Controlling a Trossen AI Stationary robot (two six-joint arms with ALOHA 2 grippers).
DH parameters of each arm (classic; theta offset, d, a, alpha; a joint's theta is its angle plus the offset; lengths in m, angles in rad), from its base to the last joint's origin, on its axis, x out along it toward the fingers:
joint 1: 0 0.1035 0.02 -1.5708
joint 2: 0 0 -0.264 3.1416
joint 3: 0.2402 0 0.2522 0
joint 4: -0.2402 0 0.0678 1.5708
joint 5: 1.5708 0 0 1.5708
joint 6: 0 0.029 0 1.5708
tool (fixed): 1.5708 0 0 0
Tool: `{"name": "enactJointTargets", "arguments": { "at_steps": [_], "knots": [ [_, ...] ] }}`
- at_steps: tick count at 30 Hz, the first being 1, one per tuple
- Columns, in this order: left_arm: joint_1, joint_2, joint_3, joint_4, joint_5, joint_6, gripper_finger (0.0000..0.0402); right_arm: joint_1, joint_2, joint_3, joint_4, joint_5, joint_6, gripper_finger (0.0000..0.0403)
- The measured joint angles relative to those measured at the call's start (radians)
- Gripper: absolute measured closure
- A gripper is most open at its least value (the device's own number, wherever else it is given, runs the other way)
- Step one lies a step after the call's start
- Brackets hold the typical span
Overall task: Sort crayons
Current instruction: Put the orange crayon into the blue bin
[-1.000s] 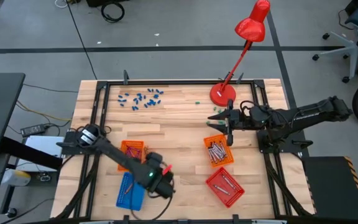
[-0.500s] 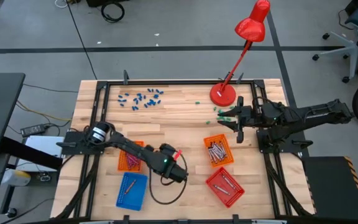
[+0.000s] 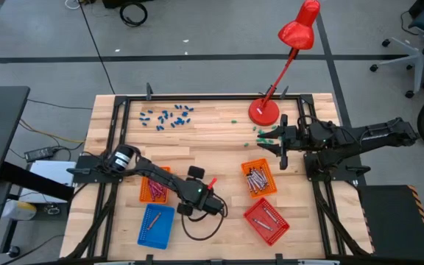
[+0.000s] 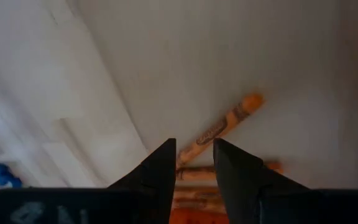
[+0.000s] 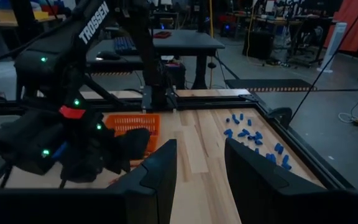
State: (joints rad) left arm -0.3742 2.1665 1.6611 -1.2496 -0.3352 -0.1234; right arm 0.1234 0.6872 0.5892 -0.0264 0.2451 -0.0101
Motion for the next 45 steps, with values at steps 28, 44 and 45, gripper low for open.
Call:
{"name": "enactJointTargets", "arguments": {
  "at_steps": [28,44,45],
  "knots": [
    [0.053,0.028,-0.001,-0.029,0.097,0.165,0.0283,0.0,0.002,0.0,-0.029,-0.003,0.016,0.0264],
    [0.044,0.085,0.004,-0.025,0.092,0.244,0.0327,0.0,0.002,0.0,-0.03,-0.004,0.018,0.0264],
    [0.042,0.086,0.003,-0.025,0.093,0.244,0.0339,0.0,0.002,0.0,-0.03,-0.004,0.018,0.0264]
  ]
}}
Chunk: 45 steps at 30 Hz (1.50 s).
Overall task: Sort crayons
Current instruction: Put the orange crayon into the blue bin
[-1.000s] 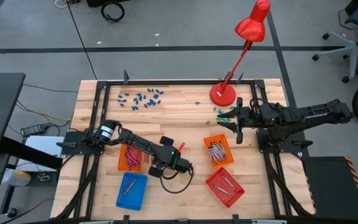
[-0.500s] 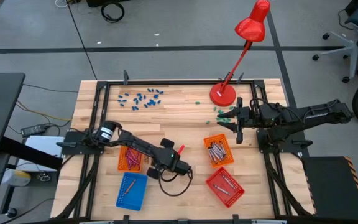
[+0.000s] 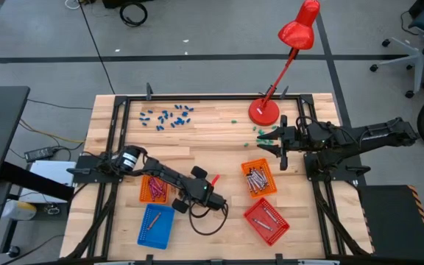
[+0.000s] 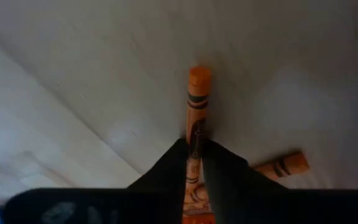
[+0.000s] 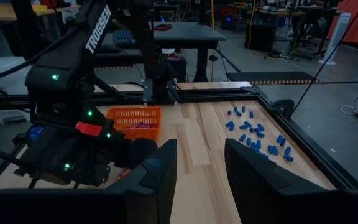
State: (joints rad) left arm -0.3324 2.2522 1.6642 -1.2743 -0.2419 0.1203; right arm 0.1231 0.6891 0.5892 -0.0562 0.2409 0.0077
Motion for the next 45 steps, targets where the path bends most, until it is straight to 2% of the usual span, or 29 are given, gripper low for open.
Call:
{"name": "enactJointTargets", "arguments": {
  "at_steps": [3,6,17,31,45],
  "knots": [
    [-0.003,0.0,0.0,0.001,0.003,-0.002,0.0369,0.0,0.0,0.0,0.0,0.0,0.0,0.0264],
    [-0.011,0.001,-0.001,0.001,-0.005,-0.005,0.0382,0.0,0.0,0.0,0.001,0.0,-0.001,0.0264],
    [-0.05,0.007,0.002,-0.022,-0.083,-0.002,0.0375,0.0,0.0,0.0,0.001,0.0,-0.002,0.0264],
    [-0.077,0.012,0.079,-0.101,-0.139,-0.001,0.0374,0.0,0.0,0.0,0.001,0.0,0.0,0.0264],
    [-0.101,0.008,0.262,-0.301,-0.158,-0.061,0.0374,0.0,0.0,0.0,0.001,0.0,-0.001,0.0264]
  ]
}}
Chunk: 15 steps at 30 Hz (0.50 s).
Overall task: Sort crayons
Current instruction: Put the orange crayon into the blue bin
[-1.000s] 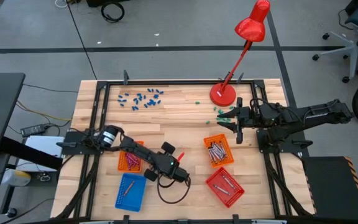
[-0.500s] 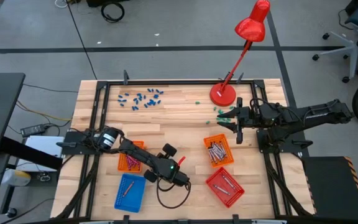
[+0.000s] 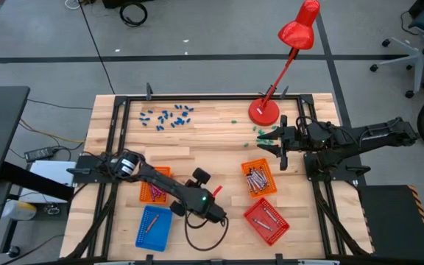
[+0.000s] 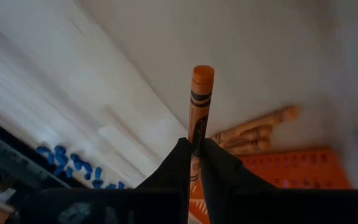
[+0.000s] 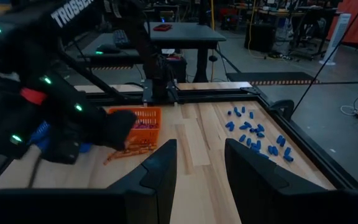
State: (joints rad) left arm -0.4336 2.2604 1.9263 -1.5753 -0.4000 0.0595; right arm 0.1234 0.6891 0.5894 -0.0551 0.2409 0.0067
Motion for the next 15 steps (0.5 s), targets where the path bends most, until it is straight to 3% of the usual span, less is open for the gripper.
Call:
{"name": "enactJointTargets", "arguments": {
  "at_steps": [8,15],
  "knots": [
    [-0.074,-0.003,0.162,0.005,0.001,-0.081,0.0374,0.0,0.0,0.0,0.0,0.0,0.001,0.0264],
    [-0.147,-0.003,0.217,0.004,0.052,-0.244,0.0374,0.0,0.0,0.0,0.0,0.0,0.009,0.0264]
  ]
}}
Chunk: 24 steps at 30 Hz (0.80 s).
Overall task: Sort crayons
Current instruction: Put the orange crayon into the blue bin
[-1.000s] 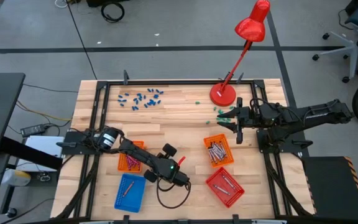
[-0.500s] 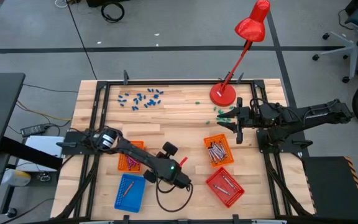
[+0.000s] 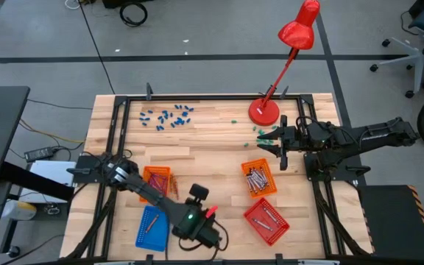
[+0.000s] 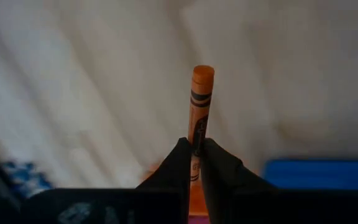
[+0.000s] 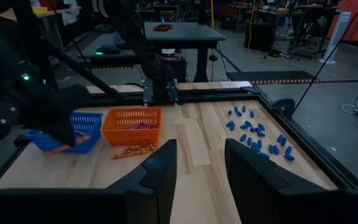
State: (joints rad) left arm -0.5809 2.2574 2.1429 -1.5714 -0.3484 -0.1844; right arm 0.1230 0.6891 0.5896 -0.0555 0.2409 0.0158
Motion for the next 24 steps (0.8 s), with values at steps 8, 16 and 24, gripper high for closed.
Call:
{"name": "enactJointTargets", "arguments": {
  "at_steps": [8,16,24],
  "knots": [
    [-0.085,0.0,0.0,0.0,0.105,-0.279,0.0374,0.0,0.0,0.0,0.0,0.0,0.001,0.0264],
    [-0.188,0.0,0.0,0.0,0.122,-0.328,0.0374,0.0,0.0,0.0,0.0,0.0,0.01,0.0264],
    [-0.27,0.0,-0.014,0.0,0.121,-0.216,0.0374,0.0,0.038,0.0,0.03,0.0,0.009,0.0264]
  ]
}}
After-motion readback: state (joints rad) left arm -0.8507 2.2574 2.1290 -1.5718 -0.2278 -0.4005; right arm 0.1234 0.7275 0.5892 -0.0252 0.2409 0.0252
